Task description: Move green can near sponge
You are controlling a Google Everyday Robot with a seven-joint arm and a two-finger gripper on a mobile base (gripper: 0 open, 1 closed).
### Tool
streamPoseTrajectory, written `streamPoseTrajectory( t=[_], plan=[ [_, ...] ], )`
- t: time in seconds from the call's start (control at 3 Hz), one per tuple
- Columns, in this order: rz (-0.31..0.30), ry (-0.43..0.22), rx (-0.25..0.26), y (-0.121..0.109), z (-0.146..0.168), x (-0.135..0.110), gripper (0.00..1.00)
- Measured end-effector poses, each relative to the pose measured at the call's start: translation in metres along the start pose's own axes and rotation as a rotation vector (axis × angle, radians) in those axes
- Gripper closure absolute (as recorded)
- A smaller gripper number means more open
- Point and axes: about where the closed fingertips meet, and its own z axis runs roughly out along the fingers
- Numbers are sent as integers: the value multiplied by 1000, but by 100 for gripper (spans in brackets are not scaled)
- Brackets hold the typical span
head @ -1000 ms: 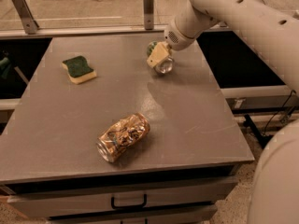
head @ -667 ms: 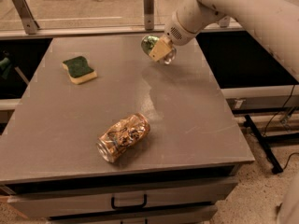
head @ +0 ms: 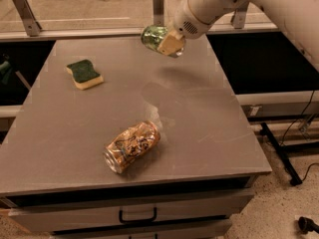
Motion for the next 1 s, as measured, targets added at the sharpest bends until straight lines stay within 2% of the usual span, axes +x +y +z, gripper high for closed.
streamPoseTrajectory(
  t=[0.33,0.67,1.0],
  plan=[
    [-13,-54,-26,17,24,-32,100],
    [-57,-119,-53,32,52,-74,100],
    [-104,-143,-86,50,76,-98,100]
  ],
)
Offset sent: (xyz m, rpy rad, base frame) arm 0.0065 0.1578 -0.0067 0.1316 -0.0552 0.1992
